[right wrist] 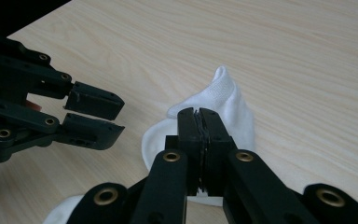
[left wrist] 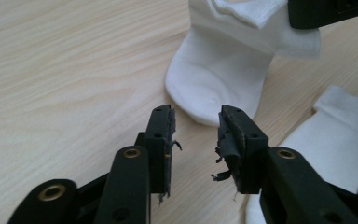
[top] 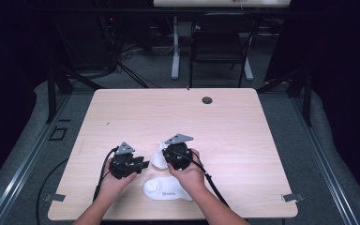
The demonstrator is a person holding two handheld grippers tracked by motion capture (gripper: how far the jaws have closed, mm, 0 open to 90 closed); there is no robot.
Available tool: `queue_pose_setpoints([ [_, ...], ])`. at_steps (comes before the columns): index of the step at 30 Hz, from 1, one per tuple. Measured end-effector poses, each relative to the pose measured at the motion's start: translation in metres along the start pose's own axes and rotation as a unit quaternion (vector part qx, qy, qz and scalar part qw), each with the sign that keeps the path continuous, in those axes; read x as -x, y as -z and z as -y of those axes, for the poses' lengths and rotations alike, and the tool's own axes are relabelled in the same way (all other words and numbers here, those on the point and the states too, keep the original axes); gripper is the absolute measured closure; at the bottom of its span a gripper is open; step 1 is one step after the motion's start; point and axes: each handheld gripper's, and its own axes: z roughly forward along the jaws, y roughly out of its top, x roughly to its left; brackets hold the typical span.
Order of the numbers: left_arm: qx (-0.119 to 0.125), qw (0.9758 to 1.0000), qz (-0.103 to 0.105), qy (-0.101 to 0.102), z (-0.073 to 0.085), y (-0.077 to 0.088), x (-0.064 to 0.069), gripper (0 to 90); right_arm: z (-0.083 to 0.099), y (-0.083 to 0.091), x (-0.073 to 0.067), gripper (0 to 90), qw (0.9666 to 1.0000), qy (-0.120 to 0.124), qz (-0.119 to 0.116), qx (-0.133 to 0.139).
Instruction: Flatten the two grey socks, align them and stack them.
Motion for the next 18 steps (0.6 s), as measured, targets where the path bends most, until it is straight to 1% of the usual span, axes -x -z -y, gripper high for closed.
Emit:
queue_pose_setpoints([
  [1,-0.001,1.0,0.002,0.001,-0.001,-0.001,0.001,66.6,0.0,0.002,0.001,88.9,1.0,-0.007,0.002,0.003],
  [3,-0.001,1.0,-0.004,-0.006,-0.004,-0.004,0.003,69.4,0.0,0.004,0.005,88.9,0.9999,-0.01,0.002,0.004],
  [5,0.005,1.0,-0.006,-0.003,-0.007,-0.007,0.005,74.3,0.001,0.006,0.009,88.9,0.9998,-0.02,0.003,0.005],
  [6,0.005,1.0,-0.006,-0.004,-0.009,-0.009,0.006,75.6,0.001,0.007,0.01,88.9,0.9998,-0.021,0.002,0.006],
  [8,0.009,0.9999,-0.007,-0.001,-0.012,-0.014,0.009,79.3,0.003,0.008,0.012,88.9,0.9996,-0.029,0.002,0.009],
  [9,0.005,1.0,-0.005,-0.001,-0.013,-0.016,0.01,82.2,0.003,0.009,0.014,88.9,0.9995,-0.031,0.001,0.009],
  [10,0.004,1.0,-0.004,0.001,-0.014,-0.019,0.011,83.3,0.003,0.01,0.014,88.9,0.9994,-0.033,0.001,0.009],
  [13,-0.017,0.9998,-0.002,-0.003,-0.013,-0.029,0.014,86.1,0.005,0.012,0.017,88.9,0.9992,-0.037,0.005,0.013],
  [17,-0.036,0.9992,-0.007,-0.013,-0.009,-0.032,0.014,86.5,0.006,0.015,0.023,88.9,0.999,-0.041,0.009,0.014],
  [18,-0.039,0.9992,-0.008,-0.011,-0.008,-0.032,0.014,86.6,0.007,0.016,0.025,88.9,0.999,-0.042,0.012,0.014],
])
